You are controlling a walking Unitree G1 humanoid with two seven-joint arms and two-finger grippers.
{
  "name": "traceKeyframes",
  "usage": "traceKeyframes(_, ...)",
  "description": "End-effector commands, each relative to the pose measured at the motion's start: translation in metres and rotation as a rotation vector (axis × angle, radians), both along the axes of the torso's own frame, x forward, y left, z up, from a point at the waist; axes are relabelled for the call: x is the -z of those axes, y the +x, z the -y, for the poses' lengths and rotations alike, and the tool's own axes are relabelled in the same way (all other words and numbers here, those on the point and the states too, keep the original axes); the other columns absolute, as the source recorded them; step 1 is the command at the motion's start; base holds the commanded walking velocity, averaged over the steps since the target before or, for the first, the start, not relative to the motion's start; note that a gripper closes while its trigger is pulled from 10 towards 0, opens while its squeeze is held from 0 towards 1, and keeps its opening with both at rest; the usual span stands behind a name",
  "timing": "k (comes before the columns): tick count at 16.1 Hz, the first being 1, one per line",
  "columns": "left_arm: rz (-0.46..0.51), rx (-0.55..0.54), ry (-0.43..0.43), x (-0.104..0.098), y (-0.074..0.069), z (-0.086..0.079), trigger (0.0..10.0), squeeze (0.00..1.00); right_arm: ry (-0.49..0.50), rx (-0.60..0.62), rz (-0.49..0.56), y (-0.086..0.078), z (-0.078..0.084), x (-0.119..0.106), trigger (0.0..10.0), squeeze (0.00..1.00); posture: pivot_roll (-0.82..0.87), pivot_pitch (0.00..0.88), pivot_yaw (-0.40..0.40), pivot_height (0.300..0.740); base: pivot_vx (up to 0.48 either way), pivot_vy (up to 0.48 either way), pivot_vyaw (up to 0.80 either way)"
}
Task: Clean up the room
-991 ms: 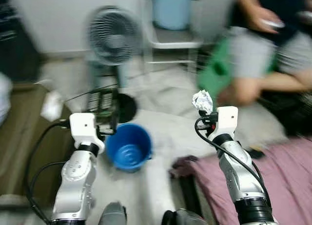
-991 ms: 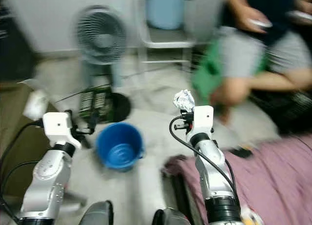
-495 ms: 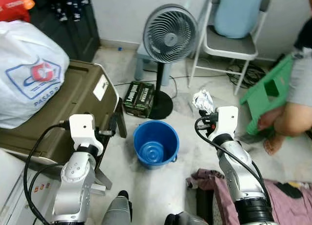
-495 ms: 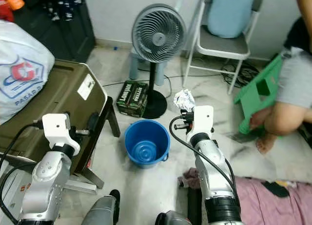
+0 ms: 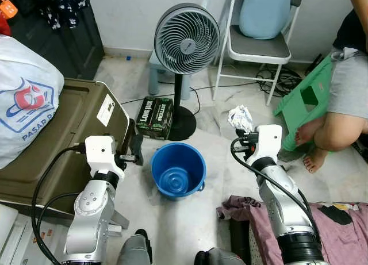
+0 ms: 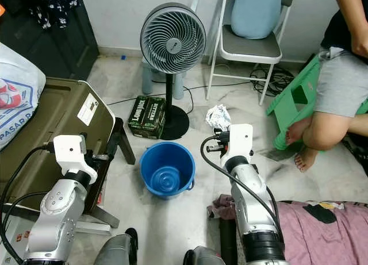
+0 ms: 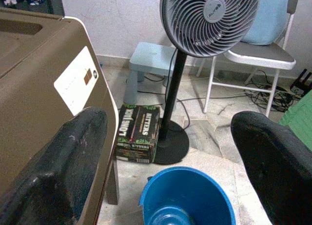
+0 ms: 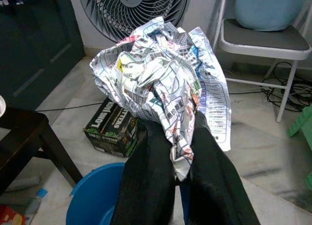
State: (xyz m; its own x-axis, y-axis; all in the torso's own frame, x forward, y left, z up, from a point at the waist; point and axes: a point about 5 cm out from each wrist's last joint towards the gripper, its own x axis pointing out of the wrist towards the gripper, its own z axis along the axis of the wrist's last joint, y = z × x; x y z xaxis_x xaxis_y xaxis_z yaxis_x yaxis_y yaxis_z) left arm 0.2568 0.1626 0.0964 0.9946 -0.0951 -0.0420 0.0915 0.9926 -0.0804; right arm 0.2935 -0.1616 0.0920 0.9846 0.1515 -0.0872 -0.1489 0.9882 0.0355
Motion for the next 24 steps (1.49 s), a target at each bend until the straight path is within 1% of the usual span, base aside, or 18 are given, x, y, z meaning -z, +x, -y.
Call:
traceKeyframes(1, 0.002, 0.002, 0.001, -0.0004, -0.0009, -0.0006, 10.0, 0.00, 0.000, 0.004, 0.002, -0.0012, 0.0009, -0.0003, 10.0, 0.00, 0.01, 0.133, -0.068, 0.740, 0.000, 0.000, 0.00)
traceKeyframes(5, 0.000, 0.005, 0.001, -0.0003, -0.0009, 0.0004, 10.0, 0.00, 0.000, 0.004, 0.000, -0.0009, 0.0008, -0.0001, 10.0, 0.00, 0.02, 0.135, -0.068, 0.740, 0.000, 0.000, 0.11)
traceKeyframes(10, 0.001, 0.009, 0.001, -0.0002, -0.0007, 0.0014, 10.0, 0.00, -0.002, 0.002, -0.001, -0.0007, 0.0005, 0.0003, 10.0, 0.00, 0.01, 0.135, -0.068, 0.740, 0.268, 0.000, 0.00)
traceKeyframes(14, 0.000, 0.009, 0.000, -0.0002, -0.0005, 0.0018, 10.0, 0.00, -0.002, 0.004, 0.000, -0.0008, 0.0006, 0.0001, 10.0, 0.00, 0.01, 0.136, -0.069, 0.740, 0.279, 0.000, 0.71)
traceKeyframes(18, -0.003, 0.008, 0.002, 0.0001, -0.0006, 0.0019, 10.0, 0.00, 0.000, 0.004, -0.004, -0.0006, 0.0006, 0.0005, 10.0, 0.00, 0.01, 0.136, -0.069, 0.740, 0.277, 0.000, 0.00)
traceKeyframes(24, -0.004, 0.010, 0.001, 0.0008, -0.0006, 0.0021, 10.0, 0.00, 0.000, 0.006, -0.009, -0.0003, 0.0008, 0.0018, 10.0, 0.00, 0.02, 0.128, -0.070, 0.740, 0.000, 0.000, 0.00)
